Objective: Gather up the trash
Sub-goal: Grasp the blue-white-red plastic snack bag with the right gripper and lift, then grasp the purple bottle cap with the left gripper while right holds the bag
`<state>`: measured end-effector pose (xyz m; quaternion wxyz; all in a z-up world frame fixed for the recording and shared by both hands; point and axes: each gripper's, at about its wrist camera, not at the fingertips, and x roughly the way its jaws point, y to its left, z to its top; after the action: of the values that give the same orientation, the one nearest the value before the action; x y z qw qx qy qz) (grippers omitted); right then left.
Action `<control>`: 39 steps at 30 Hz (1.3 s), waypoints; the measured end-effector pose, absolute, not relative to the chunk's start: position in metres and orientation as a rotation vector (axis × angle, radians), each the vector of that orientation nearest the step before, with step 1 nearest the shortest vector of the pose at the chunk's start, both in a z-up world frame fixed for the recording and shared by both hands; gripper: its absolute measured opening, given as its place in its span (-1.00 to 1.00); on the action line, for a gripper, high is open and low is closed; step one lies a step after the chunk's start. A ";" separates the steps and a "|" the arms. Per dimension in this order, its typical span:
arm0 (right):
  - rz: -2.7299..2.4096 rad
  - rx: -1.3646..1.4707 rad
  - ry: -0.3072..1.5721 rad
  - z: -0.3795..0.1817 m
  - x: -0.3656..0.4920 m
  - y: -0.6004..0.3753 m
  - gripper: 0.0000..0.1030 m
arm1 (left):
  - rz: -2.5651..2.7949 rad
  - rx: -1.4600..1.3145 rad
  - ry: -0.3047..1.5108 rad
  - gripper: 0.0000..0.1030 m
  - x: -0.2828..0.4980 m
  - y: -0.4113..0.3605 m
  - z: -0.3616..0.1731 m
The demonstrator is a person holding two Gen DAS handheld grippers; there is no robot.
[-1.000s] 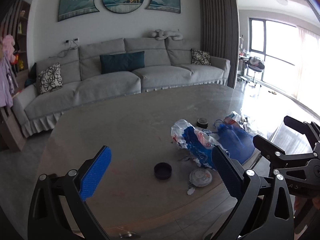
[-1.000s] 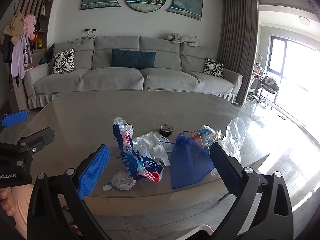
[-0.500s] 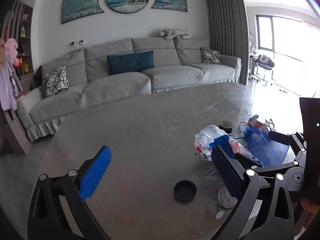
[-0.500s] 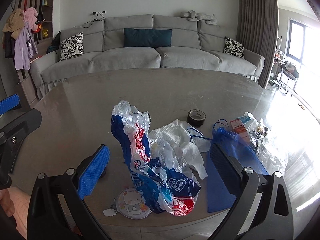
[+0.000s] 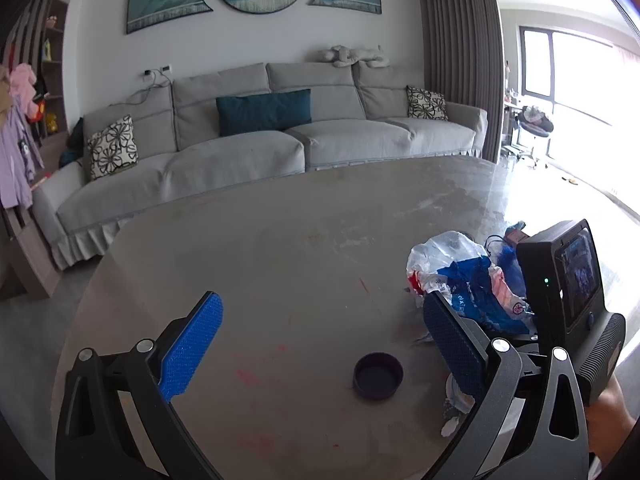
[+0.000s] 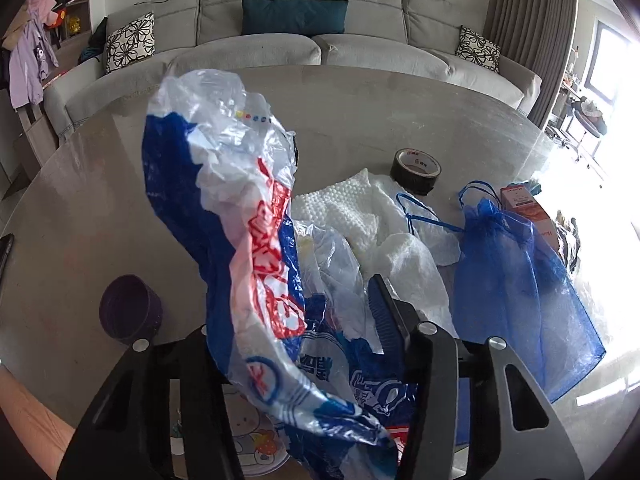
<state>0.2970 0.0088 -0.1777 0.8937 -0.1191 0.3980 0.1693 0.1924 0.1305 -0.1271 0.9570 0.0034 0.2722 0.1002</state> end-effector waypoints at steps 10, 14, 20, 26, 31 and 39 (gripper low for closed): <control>0.370 -0.247 0.753 -0.153 0.283 0.002 -0.77 | 0.203 0.017 0.539 0.91 0.190 0.123 -0.123; 0.386 -0.230 0.708 -0.133 0.271 -0.003 -0.76 | 0.203 0.026 0.544 0.91 0.193 0.122 -0.126; 0.401 -0.215 0.639 -0.106 0.250 -0.012 -0.76 | 0.199 0.022 0.574 0.91 0.197 0.123 -0.140; 0.389 -0.199 0.620 -0.101 0.244 -0.023 -0.76 | 0.171 0.017 0.615 0.91 0.205 0.120 -0.168; 0.374 -0.190 0.617 -0.102 0.241 -0.029 -0.76 | 0.147 0.014 0.683 0.91 0.219 0.116 -0.195; 0.380 -0.199 0.632 -0.109 0.242 -0.025 -0.76 | 0.143 -0.023 0.741 0.89 0.234 0.121 -0.213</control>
<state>0.2421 -0.0253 -0.1087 0.9281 -0.0969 0.3082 0.1853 0.2340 0.1208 -0.2133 0.9296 -0.0112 0.3616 0.0700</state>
